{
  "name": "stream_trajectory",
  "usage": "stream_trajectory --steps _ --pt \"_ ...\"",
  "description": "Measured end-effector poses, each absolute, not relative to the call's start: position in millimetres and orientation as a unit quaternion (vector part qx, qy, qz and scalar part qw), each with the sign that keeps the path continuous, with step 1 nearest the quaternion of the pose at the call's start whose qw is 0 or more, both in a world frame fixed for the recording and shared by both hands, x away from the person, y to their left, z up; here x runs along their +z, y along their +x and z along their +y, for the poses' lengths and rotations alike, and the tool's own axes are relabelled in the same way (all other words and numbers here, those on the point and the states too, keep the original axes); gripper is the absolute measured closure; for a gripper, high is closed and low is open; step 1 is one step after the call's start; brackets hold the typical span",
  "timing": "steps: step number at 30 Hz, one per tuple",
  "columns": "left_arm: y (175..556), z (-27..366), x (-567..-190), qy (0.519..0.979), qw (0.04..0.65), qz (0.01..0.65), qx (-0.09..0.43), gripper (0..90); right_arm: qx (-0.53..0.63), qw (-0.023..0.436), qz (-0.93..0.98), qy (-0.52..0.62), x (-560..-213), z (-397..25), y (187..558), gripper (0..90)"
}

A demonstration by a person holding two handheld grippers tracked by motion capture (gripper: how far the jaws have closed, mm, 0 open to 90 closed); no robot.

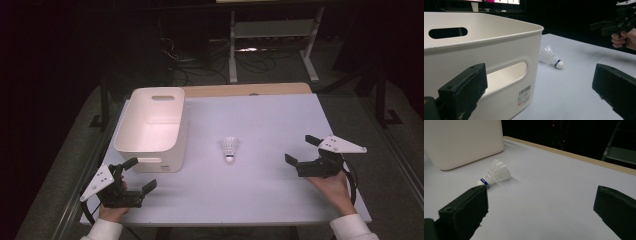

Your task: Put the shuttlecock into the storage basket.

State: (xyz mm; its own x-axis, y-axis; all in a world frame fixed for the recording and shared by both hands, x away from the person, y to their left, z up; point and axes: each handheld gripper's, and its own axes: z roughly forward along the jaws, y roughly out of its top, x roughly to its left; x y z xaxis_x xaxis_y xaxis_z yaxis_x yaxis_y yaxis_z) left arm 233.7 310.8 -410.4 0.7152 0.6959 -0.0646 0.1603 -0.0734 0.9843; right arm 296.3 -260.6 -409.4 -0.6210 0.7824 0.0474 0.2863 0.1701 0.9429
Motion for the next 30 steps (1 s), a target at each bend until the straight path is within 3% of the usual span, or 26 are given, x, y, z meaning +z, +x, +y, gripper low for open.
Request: stream_trajectory --steps 30 --pt "233.0 312.2 -409.8 0.697 0.609 0.305 0.223 0.0 0.502 0.222 0.756 0.358 -401.8 -249.6 299.4 0.0"
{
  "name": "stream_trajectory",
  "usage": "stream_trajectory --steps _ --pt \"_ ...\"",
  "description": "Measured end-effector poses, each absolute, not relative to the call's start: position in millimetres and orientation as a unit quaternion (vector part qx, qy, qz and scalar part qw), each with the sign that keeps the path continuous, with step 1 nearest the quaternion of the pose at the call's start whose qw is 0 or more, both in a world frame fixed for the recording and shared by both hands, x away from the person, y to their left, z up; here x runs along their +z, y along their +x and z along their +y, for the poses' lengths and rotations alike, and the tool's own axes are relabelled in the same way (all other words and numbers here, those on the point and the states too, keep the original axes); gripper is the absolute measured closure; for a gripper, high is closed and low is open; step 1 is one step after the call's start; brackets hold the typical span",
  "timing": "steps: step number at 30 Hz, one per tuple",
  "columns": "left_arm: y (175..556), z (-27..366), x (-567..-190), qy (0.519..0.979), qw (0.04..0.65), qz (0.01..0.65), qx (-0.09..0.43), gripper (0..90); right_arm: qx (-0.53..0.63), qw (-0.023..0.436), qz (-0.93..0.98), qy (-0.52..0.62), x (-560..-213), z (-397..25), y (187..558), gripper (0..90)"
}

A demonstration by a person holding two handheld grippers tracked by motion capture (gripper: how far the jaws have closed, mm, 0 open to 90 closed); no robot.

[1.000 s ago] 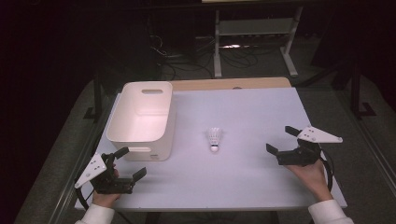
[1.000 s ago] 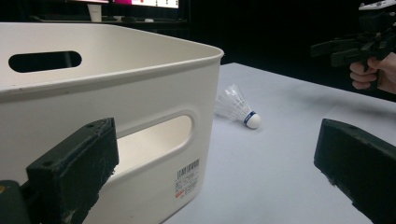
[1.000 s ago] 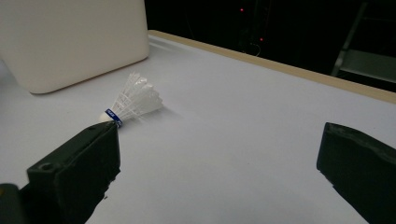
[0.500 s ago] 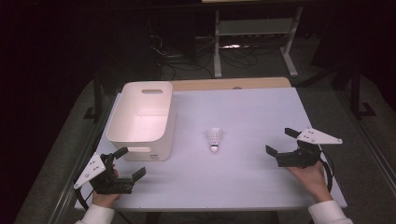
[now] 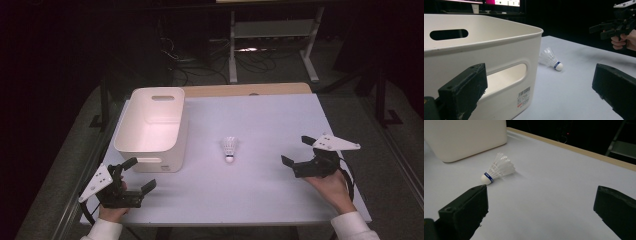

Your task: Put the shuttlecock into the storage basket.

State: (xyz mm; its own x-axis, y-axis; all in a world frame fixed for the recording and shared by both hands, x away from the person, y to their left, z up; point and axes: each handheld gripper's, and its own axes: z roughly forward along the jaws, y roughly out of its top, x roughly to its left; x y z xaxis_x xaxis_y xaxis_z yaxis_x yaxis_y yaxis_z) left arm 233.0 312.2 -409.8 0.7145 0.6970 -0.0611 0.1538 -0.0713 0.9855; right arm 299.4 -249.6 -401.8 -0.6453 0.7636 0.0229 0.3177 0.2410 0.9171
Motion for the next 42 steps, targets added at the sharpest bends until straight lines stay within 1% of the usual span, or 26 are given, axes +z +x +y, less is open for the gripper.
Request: stream_trajectory --steps 6,30,42 --pt "233.4 312.7 -410.0 0.699 0.604 0.309 0.225 0.0 0.502 0.214 0.759 0.356 -394.6 -246.5 302.8 0.0" --pt "233.0 312.0 -410.1 0.697 0.606 0.312 0.222 0.0 0.494 0.207 0.773 0.341 -387.3 -236.9 310.8 0.0" --pt "233.6 311.9 -410.2 0.698 0.606 0.309 0.223 0.0 0.49 0.193 0.782 0.334 -383.2 -230.3 316.6 0.0"
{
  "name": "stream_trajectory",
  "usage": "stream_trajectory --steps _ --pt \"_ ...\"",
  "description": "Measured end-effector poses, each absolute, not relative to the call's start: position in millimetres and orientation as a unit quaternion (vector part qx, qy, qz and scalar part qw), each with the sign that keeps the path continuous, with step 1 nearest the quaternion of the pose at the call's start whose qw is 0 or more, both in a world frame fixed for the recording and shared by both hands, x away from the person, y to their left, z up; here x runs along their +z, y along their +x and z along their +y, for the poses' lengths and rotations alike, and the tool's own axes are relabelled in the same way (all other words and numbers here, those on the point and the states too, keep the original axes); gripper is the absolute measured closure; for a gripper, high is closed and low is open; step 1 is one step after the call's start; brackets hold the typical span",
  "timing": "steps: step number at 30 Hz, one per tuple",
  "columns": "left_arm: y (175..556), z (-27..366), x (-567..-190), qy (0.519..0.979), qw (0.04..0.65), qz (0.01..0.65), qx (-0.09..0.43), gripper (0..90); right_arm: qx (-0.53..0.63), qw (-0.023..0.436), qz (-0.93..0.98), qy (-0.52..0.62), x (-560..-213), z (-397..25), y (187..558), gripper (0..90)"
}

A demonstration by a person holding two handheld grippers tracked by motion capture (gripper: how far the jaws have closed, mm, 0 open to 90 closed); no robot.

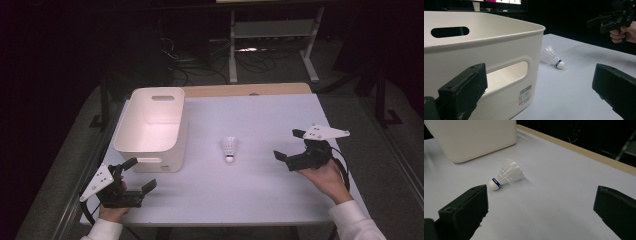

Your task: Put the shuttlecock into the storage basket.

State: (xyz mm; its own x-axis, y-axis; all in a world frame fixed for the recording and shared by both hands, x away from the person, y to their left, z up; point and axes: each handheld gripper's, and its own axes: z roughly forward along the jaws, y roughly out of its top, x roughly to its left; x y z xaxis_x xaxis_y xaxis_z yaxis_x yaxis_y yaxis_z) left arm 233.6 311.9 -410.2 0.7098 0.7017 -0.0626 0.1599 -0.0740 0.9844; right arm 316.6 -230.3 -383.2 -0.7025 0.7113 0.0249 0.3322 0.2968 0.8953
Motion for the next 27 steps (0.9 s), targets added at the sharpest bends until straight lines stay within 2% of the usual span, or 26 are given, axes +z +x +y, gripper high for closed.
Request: stream_trajectory --steps 27 --pt "233.0 310.8 -410.1 0.695 0.61 0.31 0.22 0.0 0.484 0.182 0.794 0.319 -378.2 -211.0 333.0 0.0"
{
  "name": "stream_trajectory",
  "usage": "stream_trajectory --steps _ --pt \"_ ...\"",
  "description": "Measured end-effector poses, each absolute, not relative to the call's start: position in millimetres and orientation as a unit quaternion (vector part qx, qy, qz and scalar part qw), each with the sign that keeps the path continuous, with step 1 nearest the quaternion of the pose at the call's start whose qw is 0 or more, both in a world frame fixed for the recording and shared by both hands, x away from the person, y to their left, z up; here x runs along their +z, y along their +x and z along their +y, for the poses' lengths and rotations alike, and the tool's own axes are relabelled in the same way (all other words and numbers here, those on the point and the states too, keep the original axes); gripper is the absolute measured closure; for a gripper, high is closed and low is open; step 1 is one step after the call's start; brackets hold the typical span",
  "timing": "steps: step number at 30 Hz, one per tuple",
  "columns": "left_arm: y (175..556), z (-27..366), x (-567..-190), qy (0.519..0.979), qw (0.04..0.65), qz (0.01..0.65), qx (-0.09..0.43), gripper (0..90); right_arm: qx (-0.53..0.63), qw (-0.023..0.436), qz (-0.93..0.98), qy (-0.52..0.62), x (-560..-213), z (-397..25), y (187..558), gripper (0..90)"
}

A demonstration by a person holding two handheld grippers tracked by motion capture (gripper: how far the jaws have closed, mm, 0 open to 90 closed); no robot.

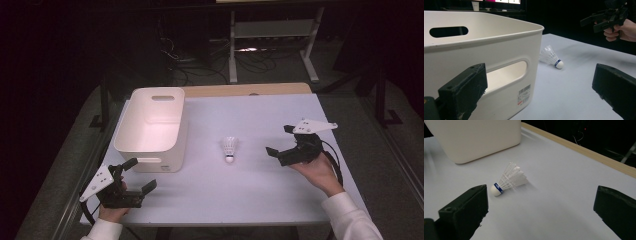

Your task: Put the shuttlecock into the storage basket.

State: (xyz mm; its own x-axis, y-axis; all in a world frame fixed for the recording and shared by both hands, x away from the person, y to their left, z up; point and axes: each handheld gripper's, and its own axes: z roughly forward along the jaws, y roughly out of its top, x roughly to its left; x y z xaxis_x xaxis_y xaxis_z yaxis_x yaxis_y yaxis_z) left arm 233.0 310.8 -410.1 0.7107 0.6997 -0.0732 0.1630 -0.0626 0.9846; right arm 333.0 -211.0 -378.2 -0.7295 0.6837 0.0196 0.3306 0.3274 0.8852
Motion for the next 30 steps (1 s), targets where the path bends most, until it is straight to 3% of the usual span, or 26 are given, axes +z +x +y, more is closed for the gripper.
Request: stream_trajectory --steps 30 --pt "232.9 311.0 -410.2 0.695 0.612 0.309 0.216 0.0 0.482 0.155 0.803 0.315 -383.2 -183.5 352.2 0.0"
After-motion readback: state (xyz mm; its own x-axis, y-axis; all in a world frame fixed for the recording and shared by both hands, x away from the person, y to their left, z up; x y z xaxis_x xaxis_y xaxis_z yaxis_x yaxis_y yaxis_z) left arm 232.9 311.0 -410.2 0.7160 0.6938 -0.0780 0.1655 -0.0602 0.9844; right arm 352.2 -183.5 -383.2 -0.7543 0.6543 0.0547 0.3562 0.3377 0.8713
